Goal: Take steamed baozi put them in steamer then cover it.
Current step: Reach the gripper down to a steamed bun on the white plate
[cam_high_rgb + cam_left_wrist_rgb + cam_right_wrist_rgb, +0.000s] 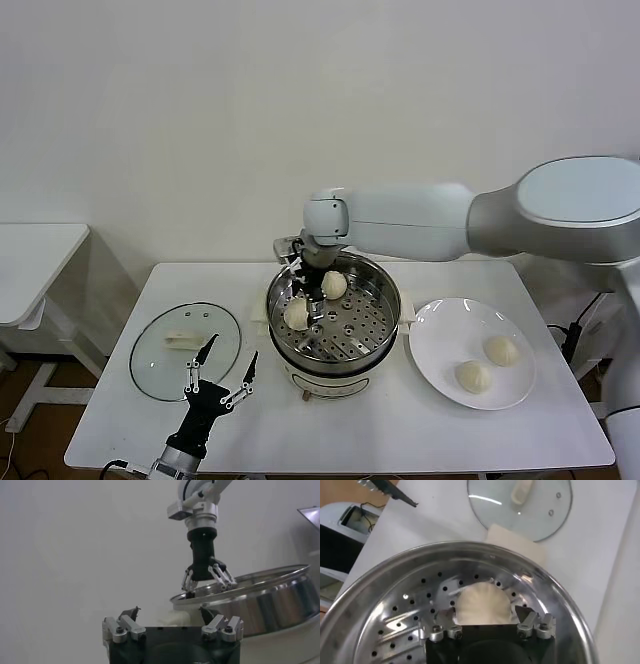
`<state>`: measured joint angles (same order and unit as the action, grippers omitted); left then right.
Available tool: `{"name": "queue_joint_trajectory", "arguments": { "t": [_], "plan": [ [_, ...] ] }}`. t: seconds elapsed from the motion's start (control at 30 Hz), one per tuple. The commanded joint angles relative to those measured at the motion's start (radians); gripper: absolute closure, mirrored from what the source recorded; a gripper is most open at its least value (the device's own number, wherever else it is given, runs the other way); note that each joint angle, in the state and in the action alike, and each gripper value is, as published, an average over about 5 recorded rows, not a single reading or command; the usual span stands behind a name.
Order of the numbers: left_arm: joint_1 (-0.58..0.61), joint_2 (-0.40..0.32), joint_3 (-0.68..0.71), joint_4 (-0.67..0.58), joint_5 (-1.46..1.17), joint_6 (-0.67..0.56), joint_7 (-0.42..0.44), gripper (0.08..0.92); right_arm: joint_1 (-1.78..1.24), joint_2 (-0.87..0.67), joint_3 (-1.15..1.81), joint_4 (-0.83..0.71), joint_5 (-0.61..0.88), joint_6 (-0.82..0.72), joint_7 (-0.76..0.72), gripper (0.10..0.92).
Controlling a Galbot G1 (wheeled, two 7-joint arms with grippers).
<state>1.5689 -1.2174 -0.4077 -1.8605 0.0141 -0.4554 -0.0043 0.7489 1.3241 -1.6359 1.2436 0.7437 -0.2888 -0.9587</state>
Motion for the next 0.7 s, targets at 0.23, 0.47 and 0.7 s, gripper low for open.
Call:
{"name": "queue_joint_trajectory", "arguments": {
  "t": [0.23, 0.47, 0.7],
  "plan": [
    [0.006, -0.008, 0.006, -0.012, 0.009, 0.004, 0.003, 0.177, 0.31, -0.518, -0.08, 0.274, -0.186, 0.068, -0.238, 0.203],
    [0.01, -0.01, 0.004, -0.022, 0.01, 0.007, 0.002, 0.177, 0.242, -0.723, -0.136, 0.284, -0.351, 0.138, -0.272, 0.203],
    [0.011, -0.012, 0.001, -0.019, 0.011, 0.008, 0.001, 0.177, 0.048, -0.817, -0.111, 0.242, -0.43, 0.156, -0.2, 0.203]
  ]
}}
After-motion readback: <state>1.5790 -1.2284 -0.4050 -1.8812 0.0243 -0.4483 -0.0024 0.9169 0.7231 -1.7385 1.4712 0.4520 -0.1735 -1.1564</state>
